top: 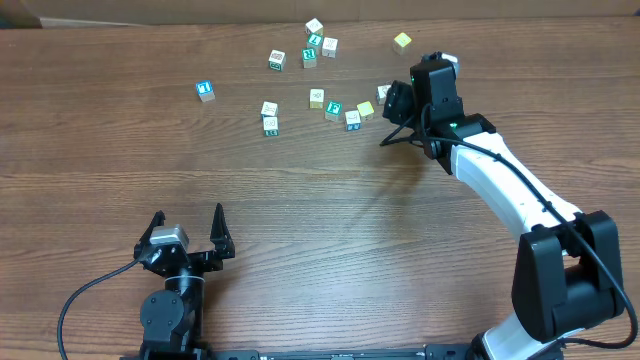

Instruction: Form a horizontal line

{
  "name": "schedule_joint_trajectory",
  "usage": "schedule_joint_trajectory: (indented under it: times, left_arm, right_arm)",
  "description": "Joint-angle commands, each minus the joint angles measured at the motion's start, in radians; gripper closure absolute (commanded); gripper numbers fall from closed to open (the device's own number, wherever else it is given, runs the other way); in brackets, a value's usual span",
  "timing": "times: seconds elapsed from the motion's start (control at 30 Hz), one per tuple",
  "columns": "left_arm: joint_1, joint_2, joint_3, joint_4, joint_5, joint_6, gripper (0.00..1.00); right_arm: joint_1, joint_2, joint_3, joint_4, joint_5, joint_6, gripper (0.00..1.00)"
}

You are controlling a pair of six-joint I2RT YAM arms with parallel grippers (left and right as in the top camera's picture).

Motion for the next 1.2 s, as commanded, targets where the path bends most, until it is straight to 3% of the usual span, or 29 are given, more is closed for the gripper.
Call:
schedule_joint_trajectory:
  times: [0.0,0.57,0.97,1.17]
  left_arm:
    - [0.005,-0.011,-0.004,0.0,-0.002,0.022,0.0]
    - [0.005,-0.011,-0.004,0.0,-0.002,0.022,0.0]
    - [0.005,-0.011,-0.004,0.0,-0.002,0.022,0.0]
    - [0.005,-0.011,-0.004,0.0,-0.002,0.022,0.01]
  right_arm:
    - [0.003,0.049,-0.006,0.023,-0.116,0.0,0.22]
    - [0.024,0.301,-0.006,0.285,-0.32,0.003,0.22]
    - [0.024,0.322,-0.006,0.396,-0.311,0.003,0.25]
    - [0.024,0.344,-0.006,0.436,-0.169,0.06,0.23]
